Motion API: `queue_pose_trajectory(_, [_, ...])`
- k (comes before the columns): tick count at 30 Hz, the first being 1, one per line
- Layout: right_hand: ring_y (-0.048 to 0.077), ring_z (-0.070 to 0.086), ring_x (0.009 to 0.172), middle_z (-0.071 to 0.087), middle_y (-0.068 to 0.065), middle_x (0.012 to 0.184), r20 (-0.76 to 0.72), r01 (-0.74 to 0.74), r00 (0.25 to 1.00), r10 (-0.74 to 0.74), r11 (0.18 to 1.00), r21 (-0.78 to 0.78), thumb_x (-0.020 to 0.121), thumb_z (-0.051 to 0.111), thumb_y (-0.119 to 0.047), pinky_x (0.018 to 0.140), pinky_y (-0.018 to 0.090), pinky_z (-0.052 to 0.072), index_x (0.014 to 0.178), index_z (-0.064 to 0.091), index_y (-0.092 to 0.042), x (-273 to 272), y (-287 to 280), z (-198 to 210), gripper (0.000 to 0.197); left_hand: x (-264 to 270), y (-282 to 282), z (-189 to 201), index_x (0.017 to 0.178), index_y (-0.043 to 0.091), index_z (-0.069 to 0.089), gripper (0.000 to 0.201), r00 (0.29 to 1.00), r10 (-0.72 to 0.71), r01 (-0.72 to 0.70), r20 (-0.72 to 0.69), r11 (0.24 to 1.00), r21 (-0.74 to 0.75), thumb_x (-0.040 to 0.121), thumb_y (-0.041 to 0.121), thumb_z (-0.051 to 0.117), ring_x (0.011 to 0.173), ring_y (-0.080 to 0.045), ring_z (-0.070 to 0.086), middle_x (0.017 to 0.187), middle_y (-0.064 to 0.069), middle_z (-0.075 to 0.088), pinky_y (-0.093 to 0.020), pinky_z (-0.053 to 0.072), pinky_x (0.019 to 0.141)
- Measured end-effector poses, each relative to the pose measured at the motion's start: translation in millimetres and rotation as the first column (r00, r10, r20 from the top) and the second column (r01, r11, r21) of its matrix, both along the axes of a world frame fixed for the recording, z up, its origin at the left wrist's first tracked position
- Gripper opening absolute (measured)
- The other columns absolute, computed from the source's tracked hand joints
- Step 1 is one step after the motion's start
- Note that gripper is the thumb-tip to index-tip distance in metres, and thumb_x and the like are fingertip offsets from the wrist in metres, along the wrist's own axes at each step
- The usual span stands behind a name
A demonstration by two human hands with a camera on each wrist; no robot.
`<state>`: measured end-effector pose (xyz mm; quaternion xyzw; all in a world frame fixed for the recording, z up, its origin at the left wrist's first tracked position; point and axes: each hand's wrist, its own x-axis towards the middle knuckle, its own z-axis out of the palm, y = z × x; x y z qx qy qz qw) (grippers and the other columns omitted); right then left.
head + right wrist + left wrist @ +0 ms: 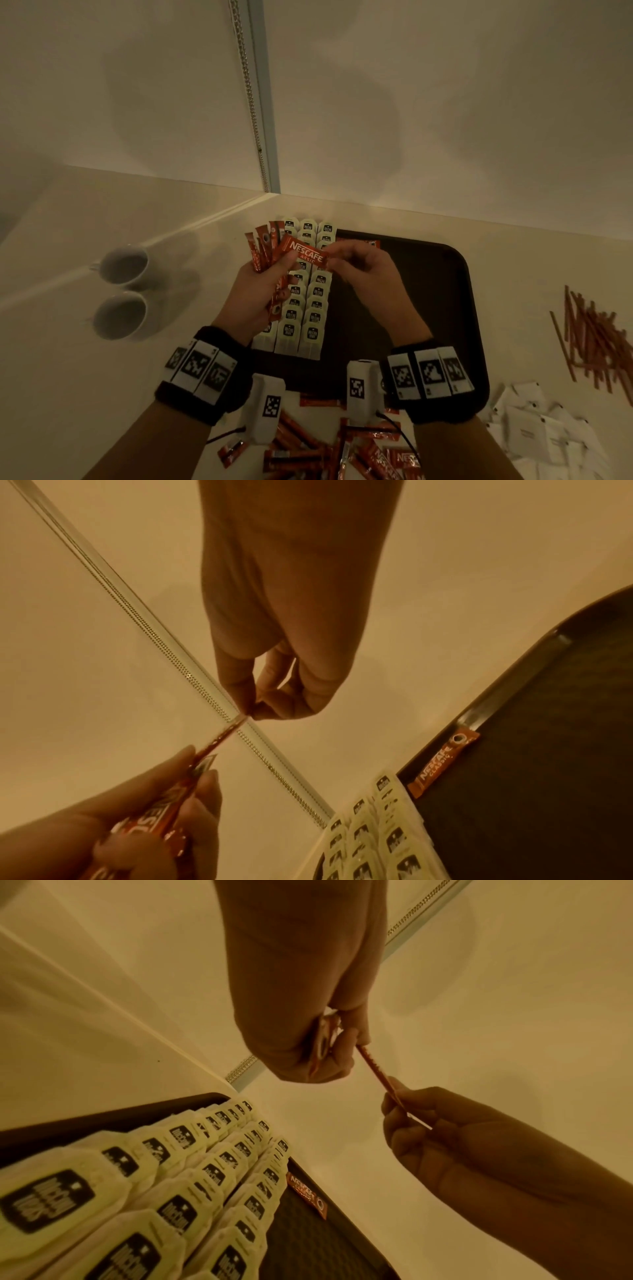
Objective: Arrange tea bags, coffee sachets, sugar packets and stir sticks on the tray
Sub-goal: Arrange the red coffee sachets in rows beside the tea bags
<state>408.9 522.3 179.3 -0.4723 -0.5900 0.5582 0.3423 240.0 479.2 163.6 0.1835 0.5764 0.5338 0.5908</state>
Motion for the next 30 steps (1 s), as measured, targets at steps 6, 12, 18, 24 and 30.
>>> queue_pose_trajectory(6, [0.017, 0.063, 0.094, 0.068, 0.003, 0.095, 0.018, 0.049, 0.999, -0.049, 0.999, 0.013, 0.086, 0.061, -0.005, 0.085, 0.027, 0.053, 0.097, 0.069, -0.015, 9.3, 3.5, 8.4, 0.017, 3.6, -1.9, -1.6, 0.093, 0.012, 0.064, 0.015, 0.997, 0.040, -0.044, 0.066, 0.996, 0.072, 0.082, 0.022, 0.066, 0.052, -0.006, 0.047, 0.066, 0.001, 0.057, -0.015, 0.038, 0.042])
queue_pose_trajectory(12, [0.004, 0.063, 0.080, 0.067, 0.007, 0.098, -0.005, 0.006, 1.000, -0.007, 1.000, -0.027, 0.087, 0.059, -0.005, 0.070, 0.017, 0.053, 0.102, 0.065, -0.015, 13.3, 0.5, 2.6, 0.018, 6.3, -1.3, -9.0, 0.094, 0.009, 0.064, 0.009, 1.000, -0.009, 0.009, -0.011, 0.999, 0.049, 0.088, 0.016, 0.064, 0.053, -0.009, 0.041, 0.063, -0.001, 0.050, -0.017, 0.034, 0.044])
queue_pose_trajectory(18, [0.013, 0.067, 0.084, 0.068, 0.010, 0.097, -0.052, 0.073, 0.995, -0.084, 0.981, -0.182, 0.083, 0.064, -0.004, 0.071, 0.017, 0.053, 0.100, 0.067, -0.009, 19.0, -3.9, -17.2, 0.018, 8.6, -2.0, -16.8, 0.091, 0.008, 0.064, 0.004, 0.999, 0.042, -0.042, 0.001, 0.999, 0.028, 0.088, 0.011, 0.063, 0.057, -0.011, 0.045, 0.071, -0.005, 0.054, -0.016, 0.038, 0.044])
queue_pose_trajectory(24, [0.011, 0.064, 0.083, 0.064, 0.000, 0.095, 0.072, 0.262, 0.965, -0.252, 0.938, -0.226, 0.086, 0.060, -0.003, 0.075, 0.025, 0.055, 0.101, 0.063, -0.016, 57.2, 25.7, -43.7, 0.021, -3.5, -9.9, -15.6, 0.075, 0.016, 0.053, 0.025, 0.997, 0.071, -0.073, -0.033, 0.996, -0.060, 0.093, 0.033, 0.057, 0.048, -0.012, 0.053, 0.056, 0.001, 0.052, -0.024, 0.044, 0.045])
queue_pose_trajectory(30, [0.008, 0.059, 0.091, 0.061, -0.007, 0.098, 0.366, 0.312, 0.893, -0.262, 0.946, -0.083, 0.085, 0.065, -0.012, 0.082, 0.025, 0.050, 0.100, 0.062, -0.021, 77.8, 71.3, -84.6, 0.017, -18.3, -13.6, -16.1, 0.082, 0.018, 0.053, 0.012, 0.992, 0.124, -0.124, -0.006, 0.988, -0.090, 0.093, 0.017, 0.056, 0.044, -0.008, 0.039, 0.055, 0.005, 0.043, -0.018, 0.036, 0.037])
